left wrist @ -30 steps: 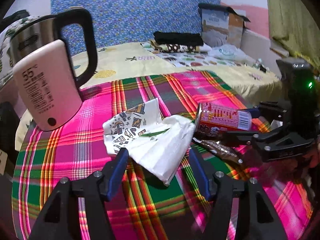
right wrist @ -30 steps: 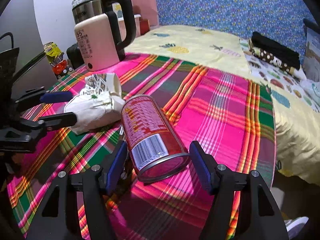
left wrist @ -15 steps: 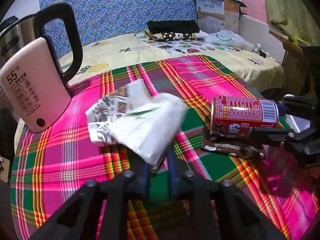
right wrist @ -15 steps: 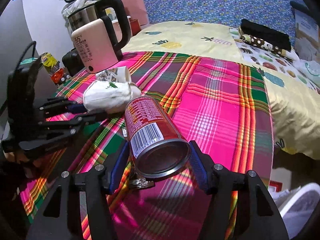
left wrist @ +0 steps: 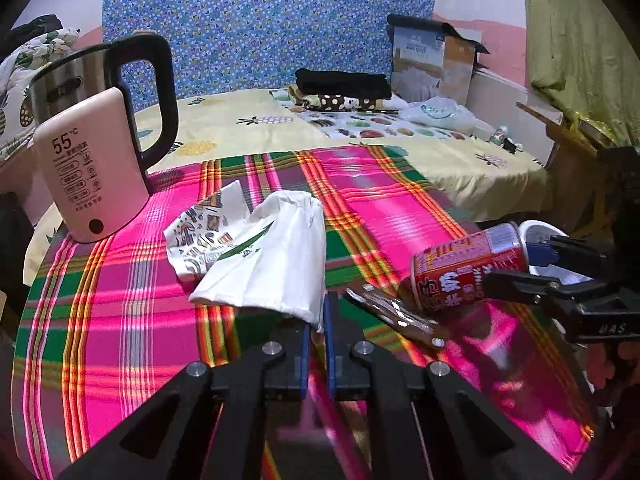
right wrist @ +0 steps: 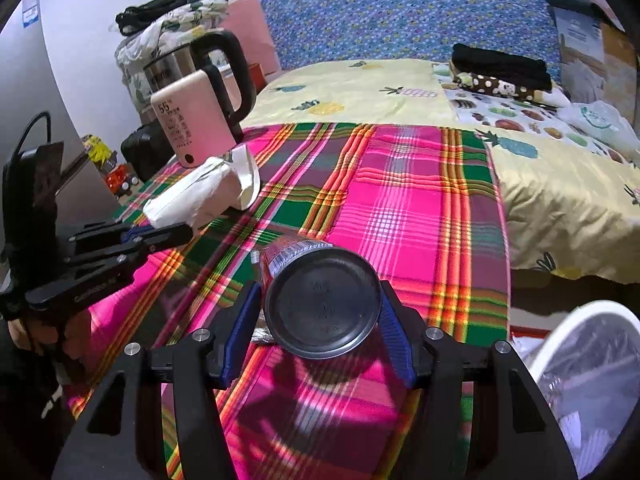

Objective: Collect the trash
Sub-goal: 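Grasp the red can with the right tool while the left tool grasps the white paper, then carry the red can and white paper over the white bin with both tools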

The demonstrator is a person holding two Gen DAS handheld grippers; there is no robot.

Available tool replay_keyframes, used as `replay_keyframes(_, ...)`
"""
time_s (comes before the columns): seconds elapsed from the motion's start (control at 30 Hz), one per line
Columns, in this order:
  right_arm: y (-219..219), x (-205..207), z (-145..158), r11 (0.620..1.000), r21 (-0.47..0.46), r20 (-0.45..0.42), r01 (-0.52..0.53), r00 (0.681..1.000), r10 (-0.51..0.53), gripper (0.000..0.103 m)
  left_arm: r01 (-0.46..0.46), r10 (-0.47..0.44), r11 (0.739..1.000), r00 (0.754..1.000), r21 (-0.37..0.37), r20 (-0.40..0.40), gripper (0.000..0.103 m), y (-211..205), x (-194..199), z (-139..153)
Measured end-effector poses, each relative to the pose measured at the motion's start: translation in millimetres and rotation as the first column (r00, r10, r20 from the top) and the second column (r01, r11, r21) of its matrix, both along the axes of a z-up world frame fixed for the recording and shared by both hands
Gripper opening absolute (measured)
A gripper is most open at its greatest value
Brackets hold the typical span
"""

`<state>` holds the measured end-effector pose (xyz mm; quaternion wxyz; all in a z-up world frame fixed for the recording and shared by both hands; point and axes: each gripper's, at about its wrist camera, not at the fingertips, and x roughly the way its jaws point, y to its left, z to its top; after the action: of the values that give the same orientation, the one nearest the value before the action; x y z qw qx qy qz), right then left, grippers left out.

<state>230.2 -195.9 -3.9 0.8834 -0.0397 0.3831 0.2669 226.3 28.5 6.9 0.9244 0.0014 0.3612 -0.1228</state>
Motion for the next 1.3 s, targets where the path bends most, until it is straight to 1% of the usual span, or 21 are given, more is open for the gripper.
replay_keyframes(0.3,-14.2,-26.2,6.6,0.998,0.029,0.022,0.049,0.999,-0.049,0.057,0.010,-0.010,0.999,1.000,-0.032,-0.005,0.006,-23.6,-37.3,5.0)
replay_keyframes(0.53,-30.3,-45.1,12.1,0.995,0.046,0.043,0.090,0.995,-0.092,0.057,0.033,-0.033,0.998,0.999,-0.053,-0.003,0.006,-41.6,-55.6,9.4)
replay_keyframes(0.87,-57.2,-67.7,16.1,0.983,0.062,0.066,0.173,0.982,-0.177,0.057,0.140,-0.140,0.989,0.990,-0.053,-0.001,0.006,-86.6,-68.4,13.7)
replay_keyframes(1.03,-78.3,-75.9,18.0,0.971,0.066,0.078,0.232,0.968,-0.237,0.057,0.205,-0.205,0.977,0.979,-0.052,0.003,0.007,-115.7,-71.4,16.4)
replay_keyframes(1.13,-94.8,-80.8,19.6,0.958,0.067,0.088,0.278,0.955,-0.283,0.057,0.245,-0.245,0.968,0.970,-0.053,0.004,0.007,-134.2,-70.7,17.7)
replay_keyframes(1.3,-127.8,-87.6,21.3,0.927,0.069,0.098,0.369,0.922,-0.374,0.057,0.314,-0.314,0.948,0.949,-0.042,0.003,0.007,-169.0,-69.1,18.0)
